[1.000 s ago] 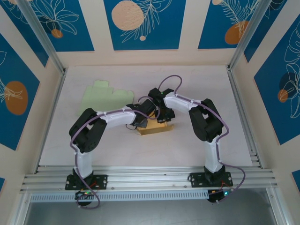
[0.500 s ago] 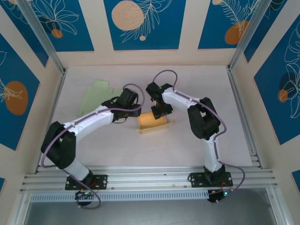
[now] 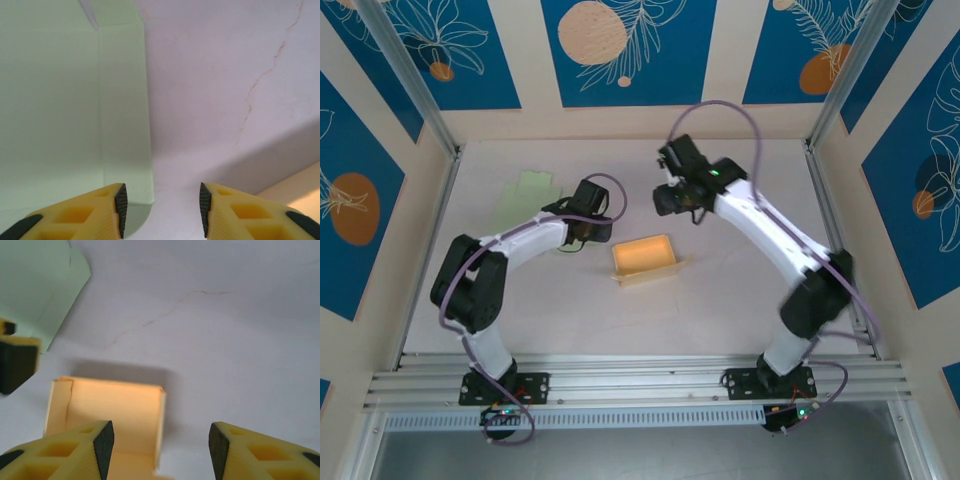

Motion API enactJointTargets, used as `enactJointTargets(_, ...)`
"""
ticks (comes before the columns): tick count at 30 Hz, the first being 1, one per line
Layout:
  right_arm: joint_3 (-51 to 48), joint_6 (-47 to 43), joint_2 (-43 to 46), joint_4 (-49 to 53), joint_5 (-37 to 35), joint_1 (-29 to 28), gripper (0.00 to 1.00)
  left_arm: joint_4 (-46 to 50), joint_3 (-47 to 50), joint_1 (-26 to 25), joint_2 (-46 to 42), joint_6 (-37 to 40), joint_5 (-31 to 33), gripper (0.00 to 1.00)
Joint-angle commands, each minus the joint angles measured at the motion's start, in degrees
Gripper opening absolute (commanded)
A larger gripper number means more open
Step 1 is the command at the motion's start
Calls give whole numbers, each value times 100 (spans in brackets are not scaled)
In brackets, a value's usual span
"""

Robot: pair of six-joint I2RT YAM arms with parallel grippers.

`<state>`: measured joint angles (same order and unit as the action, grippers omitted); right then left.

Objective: Fold the paper box

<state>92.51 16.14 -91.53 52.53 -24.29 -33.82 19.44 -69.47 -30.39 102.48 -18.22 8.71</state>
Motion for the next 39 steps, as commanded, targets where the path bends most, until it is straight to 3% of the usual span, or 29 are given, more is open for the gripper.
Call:
enactJointTargets(1,-1242,920,1093,-6,-424,47,52,-145,-330,25,344,346,-223,41)
enactJointTargets(5,-2809,1883,2507,8,-242,-10,44,-118,-505,27,644,449,-319,39)
enactJointTargets(9,-4078,2673,3427,-281,684,-123,35,-112,-542,16,790,477,-606,35)
enactJointTargets(15,-5784,3760,3696,-2233,2067,-388,30,-63,-370,-18,793,360,-694,35)
enactJointTargets(18,-6265,4038,3630,-3073,2298,-408,30,-81,-216,-12,753,328,-794,35)
enactJointTargets(29,-6192,4119,1914,-4709,2737,-160,31,-394,597,-113,321,-110,-1251,35)
enactJointTargets(39,-5244,3378,582,-5135,3266,656,33,-1236,1664,-525,-267,-1107,-1606,34)
